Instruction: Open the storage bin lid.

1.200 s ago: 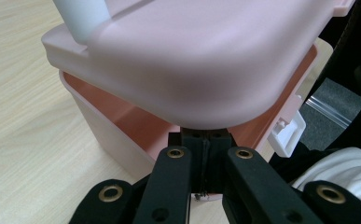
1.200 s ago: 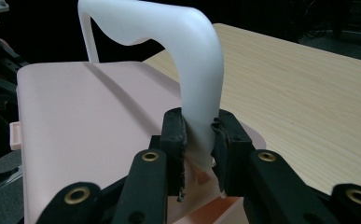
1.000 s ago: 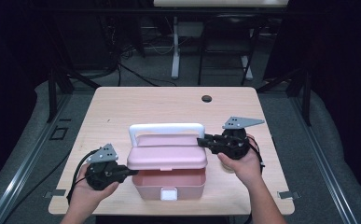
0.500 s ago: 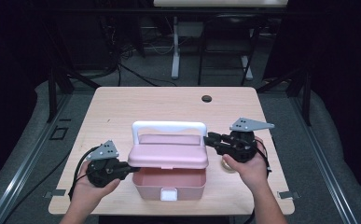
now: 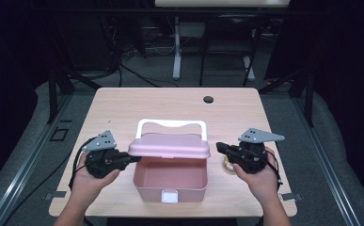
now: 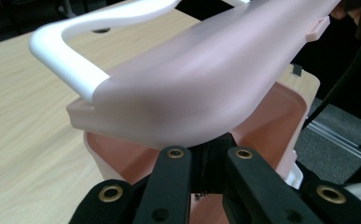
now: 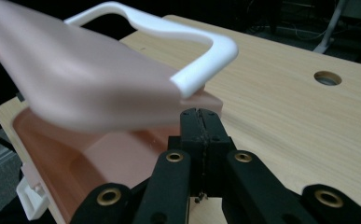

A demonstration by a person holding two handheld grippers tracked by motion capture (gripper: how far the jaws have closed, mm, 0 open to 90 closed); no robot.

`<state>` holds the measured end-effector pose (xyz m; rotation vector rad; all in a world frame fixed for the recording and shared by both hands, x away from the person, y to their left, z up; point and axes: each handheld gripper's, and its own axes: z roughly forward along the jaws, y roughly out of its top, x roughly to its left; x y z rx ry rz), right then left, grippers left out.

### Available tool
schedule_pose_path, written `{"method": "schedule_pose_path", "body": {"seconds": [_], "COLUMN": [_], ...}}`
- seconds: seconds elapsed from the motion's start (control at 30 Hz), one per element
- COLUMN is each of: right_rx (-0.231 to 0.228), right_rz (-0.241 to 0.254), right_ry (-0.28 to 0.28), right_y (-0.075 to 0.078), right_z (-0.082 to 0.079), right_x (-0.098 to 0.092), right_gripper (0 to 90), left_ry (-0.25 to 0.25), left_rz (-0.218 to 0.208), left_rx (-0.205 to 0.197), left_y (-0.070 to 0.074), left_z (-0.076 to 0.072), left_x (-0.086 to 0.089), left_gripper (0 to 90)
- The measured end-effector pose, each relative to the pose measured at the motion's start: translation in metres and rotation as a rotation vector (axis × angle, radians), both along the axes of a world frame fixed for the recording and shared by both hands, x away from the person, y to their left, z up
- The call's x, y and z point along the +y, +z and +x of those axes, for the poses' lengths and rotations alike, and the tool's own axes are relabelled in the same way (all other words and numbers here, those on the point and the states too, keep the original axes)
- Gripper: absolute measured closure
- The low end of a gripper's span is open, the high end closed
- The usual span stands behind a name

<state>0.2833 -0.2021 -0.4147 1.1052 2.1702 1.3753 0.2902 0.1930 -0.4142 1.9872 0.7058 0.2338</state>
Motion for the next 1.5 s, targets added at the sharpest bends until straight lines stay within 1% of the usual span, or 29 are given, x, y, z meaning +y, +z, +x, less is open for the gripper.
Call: {"method": "schedule_pose_path", "body": {"seconds": [0.2,0.27,0.3,0.4,0.47,0.5,0.53,0.67,0.87,1.0,1.07,1.1,1.23,1.33,1.5], "right_rx": [0.030,0.041,0.038,0.048,0.054,0.057,0.067,0.097,0.104,0.128,0.162,0.159,0.170,0.189,0.201], "right_rz": [-0.016,-0.032,-0.041,-0.062,-0.071,-0.074,-0.069,-0.069,-0.065,-0.083,-0.090,-0.101,-0.102,-0.089,-0.121], "right_ry": [0.022,0.027,0.034,0.056,0.069,0.076,0.082,0.101,0.129,0.148,0.175,0.178,0.188,0.211,0.224], "right_y": [-0.012,-0.016,-0.018,-0.025,-0.029,-0.032,-0.034,-0.042,-0.044,-0.050,-0.052,-0.054,-0.056,-0.056,-0.061], "right_z": [-0.005,-0.009,-0.011,-0.015,-0.017,-0.017,-0.017,-0.020,-0.022,-0.019,-0.018,-0.018,-0.017,-0.018,-0.018], "right_x": [0.001,0.005,0.007,0.014,0.019,0.021,0.022,0.027,0.034,0.038,0.040,0.041,0.044,0.047,0.054], "right_gripper": [90.0,90.0,90.0,90.0,90.0,90.0,90.0,90.0,90.0,90.0,90.0,90.0,90.0,90.0,90.0], "left_ry": [-0.002,-0.002,-0.002,0.000,0.005,0.011,0.015,0.014,0.025,0.029,0.032,0.032,0.030,0.031,0.038], "left_rz": [-0.019,-0.030,-0.036,-0.041,-0.036,-0.026,-0.018,-0.021,-0.018,-0.016,-0.015,-0.012,-0.007,-0.001,-0.008], "left_rx": [-0.025,-0.031,-0.033,-0.045,-0.055,-0.061,-0.068,-0.067,-0.070,-0.072,-0.069,-0.068,-0.067,-0.067,-0.065], "left_y": [0.008,0.010,0.011,0.013,0.014,0.015,0.015,0.017,0.017,0.016,0.016,0.016,0.016,0.016,0.015], "left_z": [0.011,0.015,0.017,0.021,0.022,0.023,0.024,0.028,0.028,0.027,0.027,0.027,0.027,0.026,0.025], "left_x": [0.000,0.001,0.001,0.002,0.001,0.001,0.001,0.001,0.001,0.000,0.000,0.000,0.001,0.000,0.000], "left_gripper": [90.0,90.0,90.0,90.0,90.0,90.0,90.0,90.0,90.0,90.0,90.0,90.0,90.0,90.0,90.0]}}
